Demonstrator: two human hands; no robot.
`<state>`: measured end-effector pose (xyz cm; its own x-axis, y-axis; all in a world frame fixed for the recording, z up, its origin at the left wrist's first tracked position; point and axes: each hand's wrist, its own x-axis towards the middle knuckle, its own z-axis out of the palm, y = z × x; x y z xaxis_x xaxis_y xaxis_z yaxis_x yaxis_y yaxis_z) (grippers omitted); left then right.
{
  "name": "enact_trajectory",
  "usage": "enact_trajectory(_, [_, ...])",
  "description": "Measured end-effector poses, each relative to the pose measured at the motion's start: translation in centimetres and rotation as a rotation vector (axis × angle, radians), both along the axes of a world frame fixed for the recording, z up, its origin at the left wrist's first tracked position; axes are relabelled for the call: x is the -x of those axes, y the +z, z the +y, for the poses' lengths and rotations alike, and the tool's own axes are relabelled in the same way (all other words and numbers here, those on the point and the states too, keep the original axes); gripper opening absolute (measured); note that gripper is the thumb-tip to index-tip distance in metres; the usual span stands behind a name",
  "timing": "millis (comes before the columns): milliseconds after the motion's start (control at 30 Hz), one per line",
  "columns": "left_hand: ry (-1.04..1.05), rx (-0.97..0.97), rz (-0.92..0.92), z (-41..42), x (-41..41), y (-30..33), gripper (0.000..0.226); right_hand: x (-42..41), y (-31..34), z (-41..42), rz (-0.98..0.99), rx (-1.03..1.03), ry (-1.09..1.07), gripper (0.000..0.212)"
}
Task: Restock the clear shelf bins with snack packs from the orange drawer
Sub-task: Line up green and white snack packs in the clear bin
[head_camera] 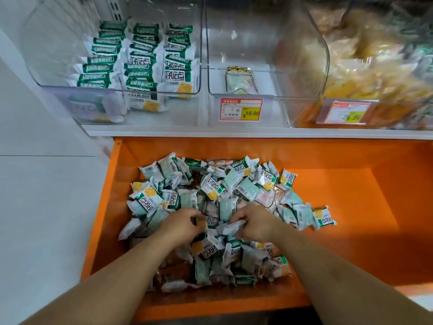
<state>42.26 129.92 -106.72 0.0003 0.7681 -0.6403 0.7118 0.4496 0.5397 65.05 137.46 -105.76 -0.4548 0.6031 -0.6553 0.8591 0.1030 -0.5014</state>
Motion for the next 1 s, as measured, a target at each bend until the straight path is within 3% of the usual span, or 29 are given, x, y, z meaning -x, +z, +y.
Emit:
enact_trajectory(200, [0.093, -0.030, -0.005, -0.2, -0.7, 0.4, 0.018, 0.5, 2.5, -0.6, 0.024, -0.049, -0.018, 0.031])
enact_trajectory(300, [0.188, -0.045, -0.009, -0.5, -0.9, 1.1, 0.019, 0.4, 3.8, -1.0, 0.044, -0.066, -0.061, 0.031])
enact_trajectory(433, [0.426, -0.011, -0.202, -0.5, -0.2, 3.9, 0.032, 0.5, 7.3, -0.7, 0.089, -0.109, -0.131, 0.041])
enact_trajectory(533, [0.500, -0.010, -0.361, 0.0, 0.6, 7.9, 0.050, 1.1, 11.9, -0.1, 0.200, -0.134, -0.212, 0.035])
enact_trajectory(667, [0.491, -0.138, -0.483, 0.5, 1.3, 15.4, 0.053, 2.0, 18.4, -0.2, 0.388, -0.225, -0.278, 0.025])
enact_trajectory(867, [0.549, -0.270, -0.747, -1.1, 3.1, 26.0, 0.028, 2.2, 26.0, -2.4, 0.651, -0.192, -0.300, 0.030])
enact_trajectory(1000, [0.536, -0.386, -0.666, -2.8, 4.9, 28.5, 0.027, 2.7, 28.1, -3.6, 0.888, -0.166, -0.418, 0.019])
